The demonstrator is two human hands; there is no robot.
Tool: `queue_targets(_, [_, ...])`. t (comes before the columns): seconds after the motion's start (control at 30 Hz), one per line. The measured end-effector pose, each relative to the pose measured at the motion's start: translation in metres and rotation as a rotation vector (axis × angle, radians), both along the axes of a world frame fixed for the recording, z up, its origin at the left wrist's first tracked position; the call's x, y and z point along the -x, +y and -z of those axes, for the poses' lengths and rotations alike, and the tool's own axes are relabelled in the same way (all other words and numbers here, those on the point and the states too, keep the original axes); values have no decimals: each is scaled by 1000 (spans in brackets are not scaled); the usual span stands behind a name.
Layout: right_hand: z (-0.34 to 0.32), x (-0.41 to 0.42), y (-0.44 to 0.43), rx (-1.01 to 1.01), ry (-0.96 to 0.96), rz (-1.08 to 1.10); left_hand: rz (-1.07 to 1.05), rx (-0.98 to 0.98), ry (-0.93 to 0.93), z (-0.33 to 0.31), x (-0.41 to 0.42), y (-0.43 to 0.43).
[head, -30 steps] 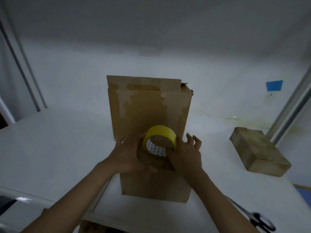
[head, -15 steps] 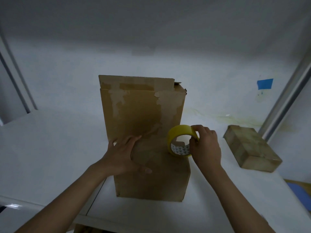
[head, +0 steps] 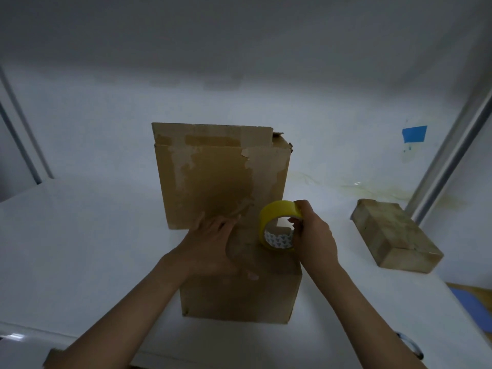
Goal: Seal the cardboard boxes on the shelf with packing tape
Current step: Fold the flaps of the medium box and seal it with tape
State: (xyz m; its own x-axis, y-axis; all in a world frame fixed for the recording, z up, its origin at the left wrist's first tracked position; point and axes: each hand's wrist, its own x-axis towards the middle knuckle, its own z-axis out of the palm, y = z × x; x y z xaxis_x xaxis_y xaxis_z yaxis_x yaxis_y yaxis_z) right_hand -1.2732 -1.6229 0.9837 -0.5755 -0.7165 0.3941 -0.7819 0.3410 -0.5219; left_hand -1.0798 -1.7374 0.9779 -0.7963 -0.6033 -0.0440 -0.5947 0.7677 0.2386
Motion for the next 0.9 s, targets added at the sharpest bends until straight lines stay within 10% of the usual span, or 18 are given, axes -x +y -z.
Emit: queue_targets(0.9, [6,3,-2,54,-74,21,-23,31,133,12,1,-13])
